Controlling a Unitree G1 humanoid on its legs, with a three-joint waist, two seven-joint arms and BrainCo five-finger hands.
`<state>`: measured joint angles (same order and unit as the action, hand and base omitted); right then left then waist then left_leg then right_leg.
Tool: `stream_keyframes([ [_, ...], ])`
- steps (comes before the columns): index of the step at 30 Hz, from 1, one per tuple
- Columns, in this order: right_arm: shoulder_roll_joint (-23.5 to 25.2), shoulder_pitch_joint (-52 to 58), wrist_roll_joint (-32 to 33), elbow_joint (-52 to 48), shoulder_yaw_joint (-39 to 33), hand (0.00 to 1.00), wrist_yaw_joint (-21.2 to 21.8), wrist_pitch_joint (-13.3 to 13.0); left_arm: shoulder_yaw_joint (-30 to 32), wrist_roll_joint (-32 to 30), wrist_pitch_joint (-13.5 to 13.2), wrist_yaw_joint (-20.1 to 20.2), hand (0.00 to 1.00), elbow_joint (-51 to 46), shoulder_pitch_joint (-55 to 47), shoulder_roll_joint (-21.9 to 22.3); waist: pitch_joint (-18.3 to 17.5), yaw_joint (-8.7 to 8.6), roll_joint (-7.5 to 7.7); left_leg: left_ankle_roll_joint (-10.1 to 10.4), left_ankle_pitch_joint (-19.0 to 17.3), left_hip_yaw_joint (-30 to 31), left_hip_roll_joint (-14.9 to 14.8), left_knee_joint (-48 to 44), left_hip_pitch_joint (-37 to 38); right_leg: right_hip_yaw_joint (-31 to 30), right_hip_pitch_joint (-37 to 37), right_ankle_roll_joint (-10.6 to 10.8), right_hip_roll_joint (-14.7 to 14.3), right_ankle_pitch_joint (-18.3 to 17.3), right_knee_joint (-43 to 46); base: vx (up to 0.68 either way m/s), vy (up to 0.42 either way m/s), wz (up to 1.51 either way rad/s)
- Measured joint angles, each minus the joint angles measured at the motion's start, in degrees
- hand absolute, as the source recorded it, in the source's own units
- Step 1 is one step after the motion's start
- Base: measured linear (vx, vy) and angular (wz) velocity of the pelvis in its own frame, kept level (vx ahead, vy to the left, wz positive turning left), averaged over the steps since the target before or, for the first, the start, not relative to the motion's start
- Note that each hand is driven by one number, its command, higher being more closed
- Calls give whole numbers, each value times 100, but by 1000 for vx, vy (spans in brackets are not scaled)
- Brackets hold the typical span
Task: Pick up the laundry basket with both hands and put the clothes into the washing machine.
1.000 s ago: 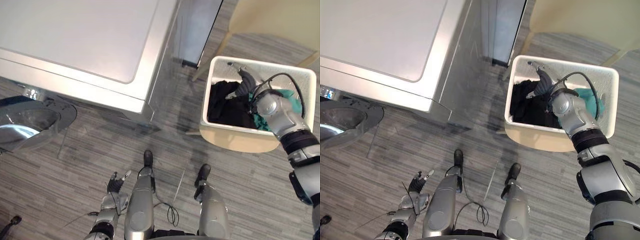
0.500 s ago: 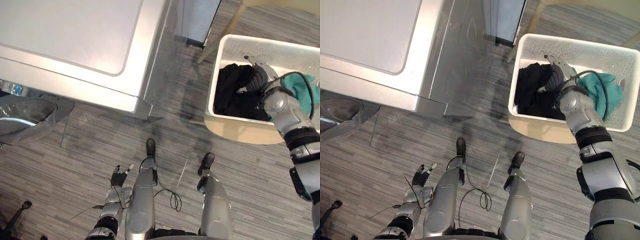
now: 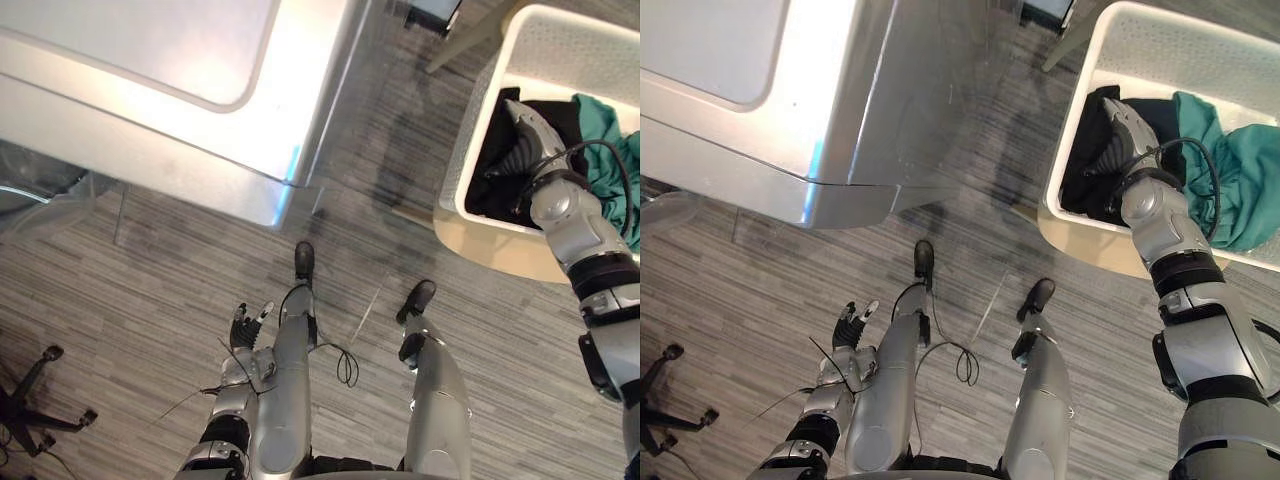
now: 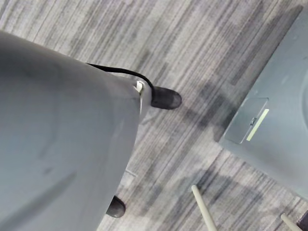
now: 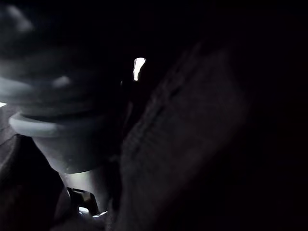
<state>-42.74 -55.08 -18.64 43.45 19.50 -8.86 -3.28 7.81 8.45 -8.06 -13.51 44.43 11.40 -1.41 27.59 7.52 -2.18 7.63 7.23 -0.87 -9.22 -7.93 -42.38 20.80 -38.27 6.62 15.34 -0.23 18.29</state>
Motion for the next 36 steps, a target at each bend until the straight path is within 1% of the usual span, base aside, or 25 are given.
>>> stream_keyframes([
  [2, 0, -72, -13, 14, -34, 100, -63, 27, 82, 19, 0, -47, 0, -74, -1, 38, 0, 0, 0, 3, 5, 24, -18, -3, -19, 47, -6, -9, -7, -6, 16, 5, -42, 4],
  [4, 0, -165, -209, 25, -44, 100, -87, 113, 90, 110, -6, -53, 0, -186, 3, 63, 0, 24, 0, 9, 8, 51, -49, -1, -45, 129, -7, -61, -17, -44, 52, 4, -45, 5],
  [7, 0, -226, -406, 36, -34, 100, -89, 162, 146, 113, -4, -57, 0, -215, 34, 85, -1, 73, 2, 28, 20, 52, -81, 6, -75, 184, -20, -78, -32, -56, 67, 4, -42, 3],
  [10, 38, -181, -447, 33, 12, 100, -68, 252, 204, 118, 0, -96, 0, -225, 37, 112, -3, 85, 6, 31, 50, 51, -85, 1, -63, 238, -10, -79, -17, -56, 127, 18, -36, 5],
  [12, 160, -140, -447, 14, 12, 100, -40, 345, 308, 211, 2, -153, 0, -226, 37, 158, -4, 83, 8, 32, 52, 43, -106, 0, 37, 275, 87, -79, -19, -56, 166, 24, -40, 4],
  [15, 236, 34, -439, -199, -13, 100, -9, 384, 379, 221, 3, -172, 0, -236, 32, 186, -6, 83, 12, 32, 52, -96, -148, 5, 325, 276, 338, -81, -22, -58, 190, 16, -46, -3],
  [17, 235, 112, -429, -588, -82, 100, -8, 412, 387, 222, 2, -171, 0, -328, -6, 168, -7, 14, 22, 32, 52, -133, -168, 35, 533, 277, 490, -118, -25, -83, 224, -17, -63, -7],
  [19, 235, 138, -373, -1062, -372, 100, -19, 429, 383, 222, -1, -166, 0, -341, -35, 116, -31, -63, 100, 84, 140, -236, -182, 240, 859, 249, 656, -170, -27, -152, 242, -48, -73, -11],
  [21, 230, 137, -304, -1135, -610, 100, -122, 426, 366, 221, 3, -159, 0, -336, -78, 78, -31, -101, 122, 98, 253, -250, -182, 456, 1159, 264, 859, -145, -30, -244, 248, -54, -89, -1],
  [22, 213, 136, -252, -1149, -741, 100, -121, 432, 350, 220, 6, -154, 0, -334, -133, 51, -43, -167, 147, 111, 317, -257, -189, 587, 1350, 266, 979, -161, -43, -269, 255, -70, -103, 4],
  [25, 182, 227, -215, -1459, -1033, 100, -122, 453, 273, 216, 34, -135, 0, -316, -325, -80, -66, -255, 223, 107, 382, -302, -185, 771, 1752, 246, 1273, -156, -52, -310, 254, -43, -61, -2],
  [27, 156, 403, -217, -1598, -1389, 100, -151, 444, 236, 209, 42, -35, 0, -308, -467, -176, -103, -325, 286, 105, 381, -306, -163, 806, 2049, 246, 1543, -135, -37, -324, 251, -30, -35, 1],
  [28, 155, 463, -218, -1599, -1498, 100, -159, 442, 228, 208, 42, -15, 0, -307, -541, -229, -140, -344, 318, 104, 381, -304, -150, 820, 2161, 250, 1656, -117, -31, -337, 246, 0, 0, 0],
  [29, 154, 622, -222, -1601, -1659, 100, -204, 440, 229, 207, 42, 7, 0, -278, -642, -288, -264, -342, 388, 101, 382, -305, -79, 900, 2302, 251, 1750, -79, -31, -403, 248, -15, -6, 4],
  [30, 154, 719, -222, -1606, -1735, 100, -223, 440, 237, 207, 46, 35, 0, -247, -695, -304, -345, -349, 397, 100, 383, -303, -73, 956, 2362, 257, 1796, -76, -32, -409, 243, -2, -2, 9],
  [31, 153, 954, -223, -1704, -1918, 100, -226, 452, 247, 208, 66, 102, 0, -207, -812, -333, -507, -351, 406, 83, 397, -298, -53, 1070, 2499, 265, 1918, -45, -27, -432, 210, 34, 3, 11],
  [33, 156, 1371, -250, -2066, -2211, 100, -229, 457, 323, 222, 88, 115, 0, -234, -997, -333, -703, -349, 403, 67, 410, -291, -23, 1220, 2749, 274, 2138, 0, -24, -462, 131, 62, 5, 11],
  [34, 158, 1627, -266, -2298, -2403, 100, -232, 448, 437, 298, 120, 127, 0, -409, -1150, -319, -859, -354, 399, 65, 409, -243, 9, 1274, 2852, 298, 2254, 26, -8, -480, 95, 75, 3, 10],
  [35, 170, 1756, -291, -2396, -2519, 100, -237, 442, 496, 345, 130, 128, 0, -570, -1244, -316, -931, -349, 398, 64, 410, -228, 12, 1320, 2925, 328, 2337, 30, -13, -481, 48, 67, 0, 18],
  [36, 209, 2046, -355, -2599, -2771, 100, -259, 424, 691, 440, 136, 130, 0, -1000, -1436, -308, -1115, -354, 393, 64, 409, -187, 19, 1321, 2985, 432, 2491, 42, -19, -479, -46, 100, 0, 24],
])
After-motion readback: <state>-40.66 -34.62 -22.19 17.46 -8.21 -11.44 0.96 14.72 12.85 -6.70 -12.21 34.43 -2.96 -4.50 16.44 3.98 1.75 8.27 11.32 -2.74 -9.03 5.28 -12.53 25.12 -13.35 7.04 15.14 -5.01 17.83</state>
